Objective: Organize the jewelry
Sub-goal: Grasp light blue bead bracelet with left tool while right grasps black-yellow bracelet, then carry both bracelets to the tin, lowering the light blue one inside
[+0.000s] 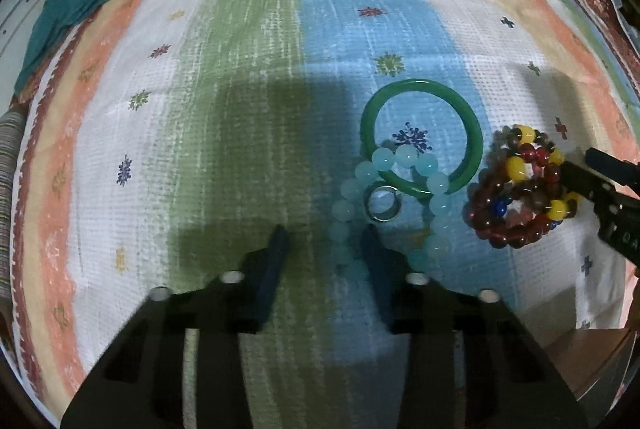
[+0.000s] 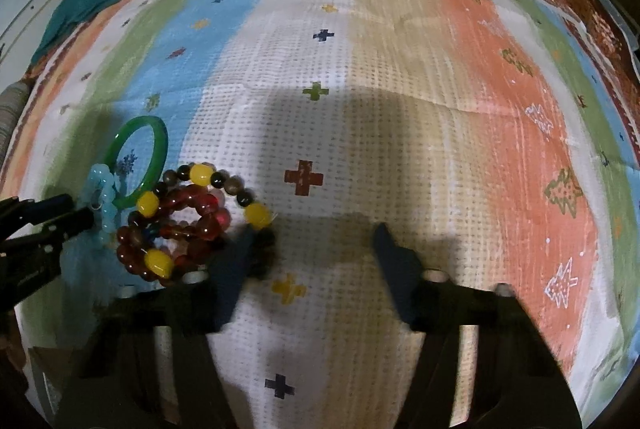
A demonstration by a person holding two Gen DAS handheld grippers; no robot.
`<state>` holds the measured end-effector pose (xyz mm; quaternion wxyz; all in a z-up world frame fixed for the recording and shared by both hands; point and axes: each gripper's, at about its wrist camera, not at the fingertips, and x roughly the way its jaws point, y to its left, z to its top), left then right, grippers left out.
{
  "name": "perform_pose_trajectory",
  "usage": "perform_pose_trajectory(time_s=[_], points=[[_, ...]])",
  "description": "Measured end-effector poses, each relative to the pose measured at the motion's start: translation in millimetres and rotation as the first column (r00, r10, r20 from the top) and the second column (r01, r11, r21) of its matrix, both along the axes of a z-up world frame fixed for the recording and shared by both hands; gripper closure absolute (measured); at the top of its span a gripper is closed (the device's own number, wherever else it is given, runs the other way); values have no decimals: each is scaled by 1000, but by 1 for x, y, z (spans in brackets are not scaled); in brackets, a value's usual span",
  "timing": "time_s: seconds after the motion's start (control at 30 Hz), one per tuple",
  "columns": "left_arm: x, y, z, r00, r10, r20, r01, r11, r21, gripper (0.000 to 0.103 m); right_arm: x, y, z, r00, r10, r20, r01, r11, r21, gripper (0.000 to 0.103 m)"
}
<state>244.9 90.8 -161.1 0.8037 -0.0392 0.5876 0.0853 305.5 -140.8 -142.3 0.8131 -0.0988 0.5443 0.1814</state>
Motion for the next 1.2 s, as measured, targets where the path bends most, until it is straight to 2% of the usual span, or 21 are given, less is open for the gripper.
perform_pose_trajectory(time_s=[0.03,0.1,0.2,0.4,0.6,0.8,1.2], points=[[0,3,0,1000,6,-1,-6,1000,-3,91,0,0,1,1000,2,5,-2,1000,-7,70],[-2,9,0,1000,15,-1,-15,1000,-15,92,0,-1,0,1000,3,5,-3,1000,-9,87],[-4,11,1,1000,17,-3,-17,1000,-21,92,-1,-2,0,1000,7,7,-7,1000,-1,92],[-2,7,19,999,21,25,-20,999,-29,92,-7,-6,11,1000,1,26,-2,1000,25,92],[-11,-3,46,996,5,88,0,999,-54,92,-19,-8,38,997,0,71,-4,998,64,92],[-20,-17,65,992,-40,117,46,998,-53,92,-38,-2,67,992,28,121,-39,995,93,92],[-29,-31,86,984,-78,159,86,995,-41,92,-56,-21,86,985,-17,171,2,996,85,92]])
